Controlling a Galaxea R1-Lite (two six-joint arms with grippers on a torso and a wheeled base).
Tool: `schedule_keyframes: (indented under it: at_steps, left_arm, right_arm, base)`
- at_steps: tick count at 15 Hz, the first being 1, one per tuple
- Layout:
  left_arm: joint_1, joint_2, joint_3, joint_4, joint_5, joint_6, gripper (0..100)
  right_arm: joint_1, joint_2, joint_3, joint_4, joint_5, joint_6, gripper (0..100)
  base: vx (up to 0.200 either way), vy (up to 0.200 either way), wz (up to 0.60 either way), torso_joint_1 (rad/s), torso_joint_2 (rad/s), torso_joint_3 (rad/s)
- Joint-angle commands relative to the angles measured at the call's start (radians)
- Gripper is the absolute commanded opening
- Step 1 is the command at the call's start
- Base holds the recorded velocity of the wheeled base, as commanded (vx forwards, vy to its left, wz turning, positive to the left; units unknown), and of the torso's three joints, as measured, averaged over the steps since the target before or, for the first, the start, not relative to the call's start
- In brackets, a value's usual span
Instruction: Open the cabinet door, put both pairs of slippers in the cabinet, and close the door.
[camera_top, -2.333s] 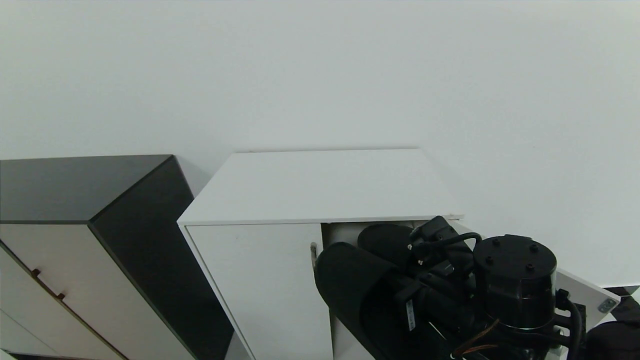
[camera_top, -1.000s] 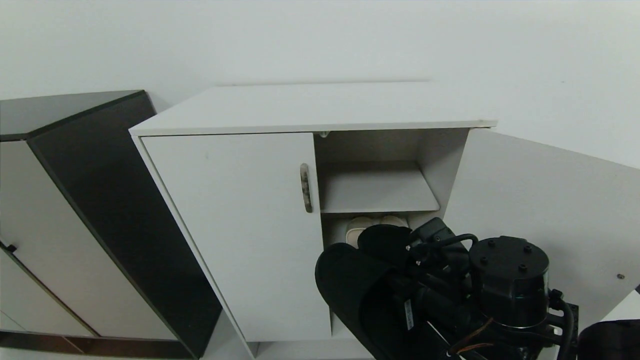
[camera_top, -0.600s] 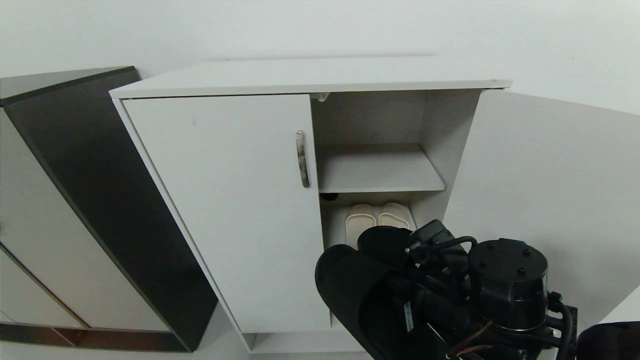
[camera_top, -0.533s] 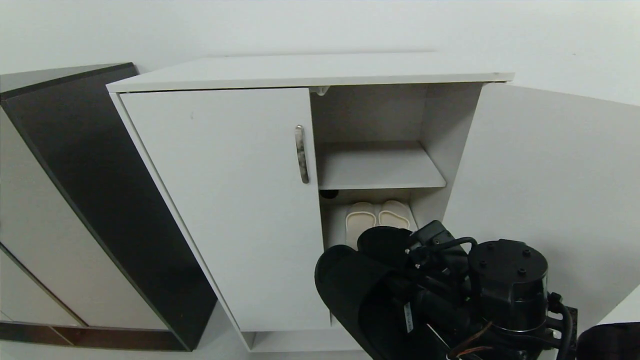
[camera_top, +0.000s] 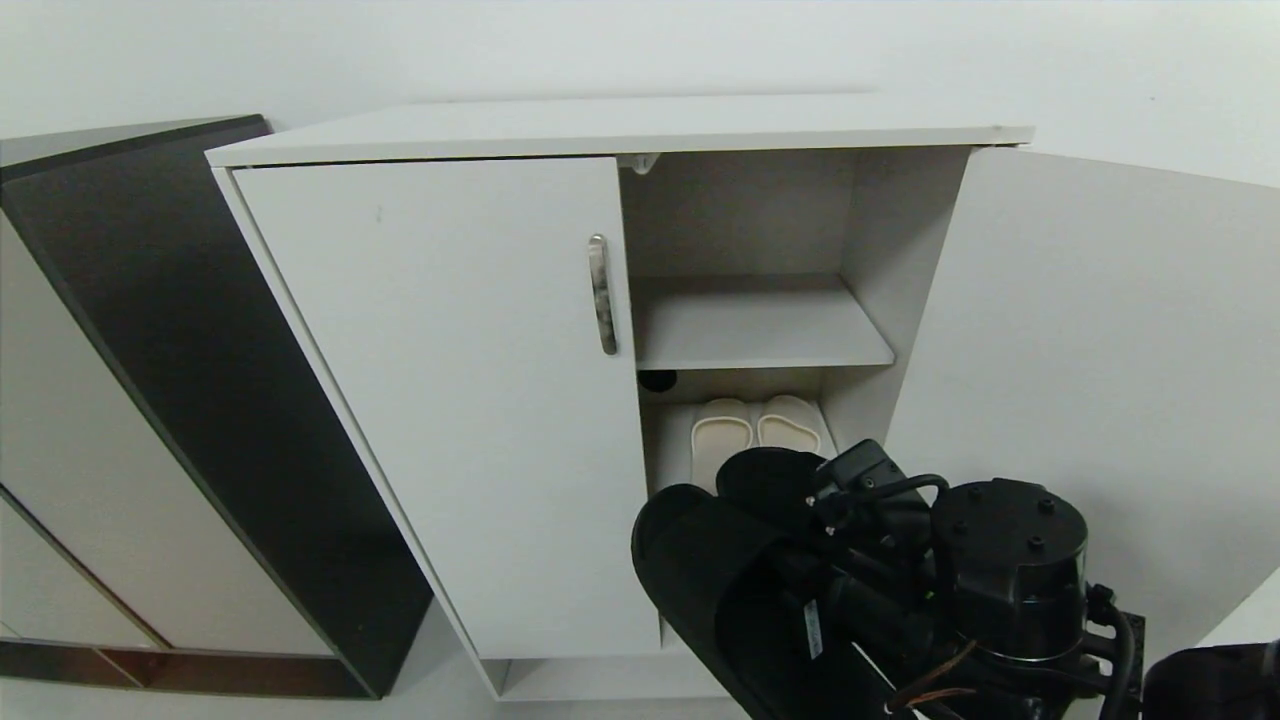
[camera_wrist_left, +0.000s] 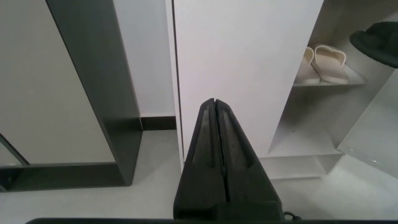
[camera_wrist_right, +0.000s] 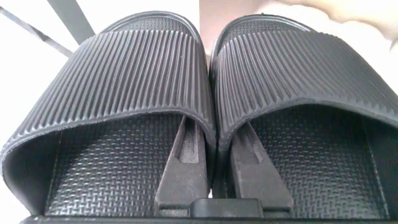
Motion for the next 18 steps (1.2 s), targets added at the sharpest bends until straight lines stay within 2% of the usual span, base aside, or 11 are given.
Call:
schedule_keyframes:
  at_steps: [1, 2, 4, 6, 9, 11, 18]
  left_arm:
    - [0.000, -0.001, 0.000, 0.000, 0.000, 0.000, 0]
    - [0.000, 0.001, 0.000, 0.000, 0.000, 0.000, 0]
    - [0.000, 0.001, 0.000, 0.000, -0.001, 0.000, 0]
    - [0.000, 0.001, 0.000, 0.000, 0.000, 0.000, 0]
    - [0.000, 0.001, 0.000, 0.000, -0.001, 0.001, 0]
    - [0.000, 0.001, 0.000, 0.000, 0.000, 0.001, 0]
    - [0.000, -0.001, 0.000, 0.000, 0.000, 0.001, 0]
  right_arm:
    - [0.000, 0.021, -0.020, 0.008, -0.013, -0.010, 0]
    - [0.016, 0.038, -0.194, 0.213, -0.241, 0.025, 0]
    - [0.072, 0.037, -0.407, 0.552, -0.398, 0.194, 0]
    - [0.086, 0.052, -0.594, 0.785, -0.534, 0.319, 0]
    - [0.086, 0.058, -0.703, 0.816, -0.603, 0.330, 0]
    - [0.088, 0.058, -0.747, 0.816, -0.611, 0.318, 0]
    - [0.049, 0.078, -0.732, 0.819, -0.611, 0.324, 0]
  base:
    - [0.000, 0.000, 0.00, 0.000, 0.00, 0.000]
    - [0.000, 0.000, 0.00, 0.000, 0.00, 0.000]
    - [0.000, 0.000, 0.00, 0.000, 0.00, 0.000]
    - [0.000, 0.000, 0.00, 0.000, 0.00, 0.000]
    - [0.000, 0.000, 0.00, 0.000, 0.00, 0.000]
    - [0.000, 0.000, 0.00, 0.000, 0.00, 0.000]
    - [0.000, 0.000, 0.00, 0.000, 0.00, 0.000]
